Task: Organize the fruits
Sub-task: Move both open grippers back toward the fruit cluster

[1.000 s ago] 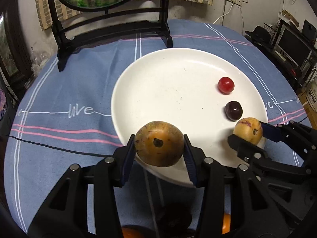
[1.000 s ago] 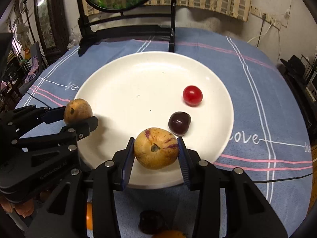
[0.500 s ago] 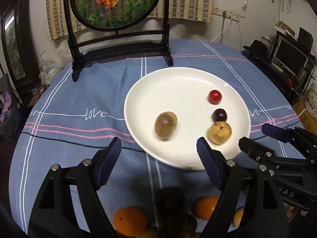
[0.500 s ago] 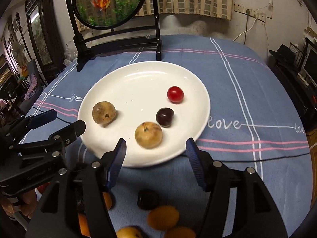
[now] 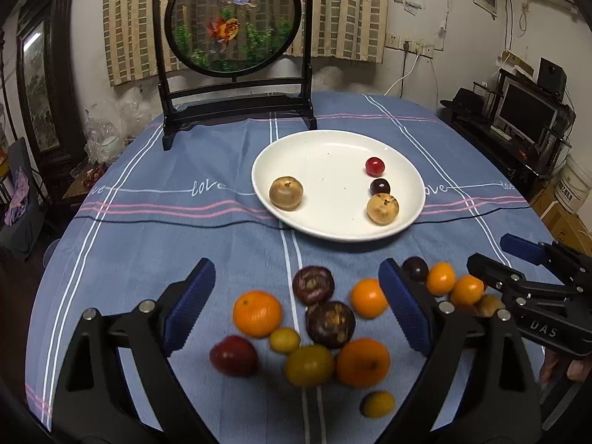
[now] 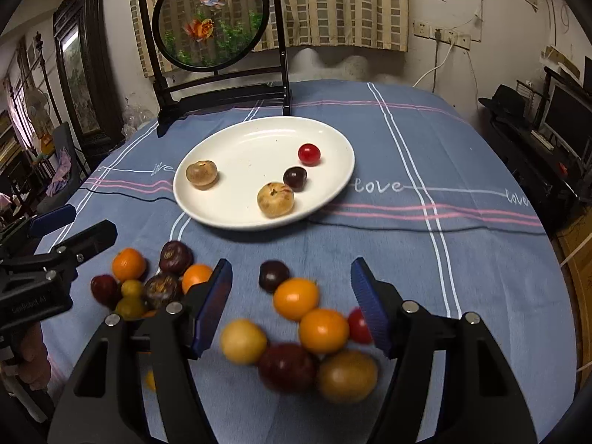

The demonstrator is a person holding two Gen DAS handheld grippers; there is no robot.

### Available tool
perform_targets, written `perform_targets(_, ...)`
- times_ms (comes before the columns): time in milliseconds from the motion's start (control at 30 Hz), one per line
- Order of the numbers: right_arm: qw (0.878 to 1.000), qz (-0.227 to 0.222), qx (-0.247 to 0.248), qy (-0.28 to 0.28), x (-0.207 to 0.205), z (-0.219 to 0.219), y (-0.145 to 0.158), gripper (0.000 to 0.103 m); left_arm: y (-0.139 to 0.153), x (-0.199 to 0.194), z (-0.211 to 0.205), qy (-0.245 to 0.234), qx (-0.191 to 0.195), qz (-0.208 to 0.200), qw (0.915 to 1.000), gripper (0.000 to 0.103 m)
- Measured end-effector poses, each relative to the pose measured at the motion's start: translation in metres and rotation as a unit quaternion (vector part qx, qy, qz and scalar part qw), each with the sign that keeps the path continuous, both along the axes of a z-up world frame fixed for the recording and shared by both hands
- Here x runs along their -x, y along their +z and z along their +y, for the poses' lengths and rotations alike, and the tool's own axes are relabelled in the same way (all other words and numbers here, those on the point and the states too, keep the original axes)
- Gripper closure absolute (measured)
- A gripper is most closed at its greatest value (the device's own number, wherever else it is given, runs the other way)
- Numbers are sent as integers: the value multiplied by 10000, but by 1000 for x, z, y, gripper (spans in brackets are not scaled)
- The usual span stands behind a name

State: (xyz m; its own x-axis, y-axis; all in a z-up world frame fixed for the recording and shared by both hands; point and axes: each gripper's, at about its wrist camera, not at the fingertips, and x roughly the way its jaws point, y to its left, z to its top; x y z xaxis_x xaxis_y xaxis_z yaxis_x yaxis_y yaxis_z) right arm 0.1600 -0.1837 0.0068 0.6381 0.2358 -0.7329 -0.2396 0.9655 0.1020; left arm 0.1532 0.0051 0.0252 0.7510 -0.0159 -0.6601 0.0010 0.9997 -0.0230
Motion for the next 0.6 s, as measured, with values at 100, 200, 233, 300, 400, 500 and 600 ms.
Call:
perform_targets(100, 9999, 4, -94, -45, 22, -10, -5, 36, 0, 18, 2, 10, -1, -53, 10000, 11)
perform_targets(200, 9998, 54, -153, -119, 39, -21, -12, 36, -6, 34, 5, 29, -40, -69, 10000, 10)
perform_targets(233, 9997, 92, -189, -156, 46, -26, -17, 36, -10, 40, 6, 64, -53, -58, 9999, 9)
perform_targets(300, 9995, 140, -201, -199, 56, -33, -21, 36, -16, 50, 10, 151, -87, 3, 9998, 9)
perform_targets(400, 9996, 155, -128, -210, 69, -38, -26, 36, -27, 68, 12, 143, -137, 48, 9998, 8)
perform_targets(500, 9997, 168, -71, -168, 80, -41, -32, 36, -41, 79, 13, 131, -255, 190, 9994, 8)
perform_targets(600, 9995, 268, -83, -120, 87, -41, -41, 36, -55, 82, 20, 196, -193, 396, 9988, 8)
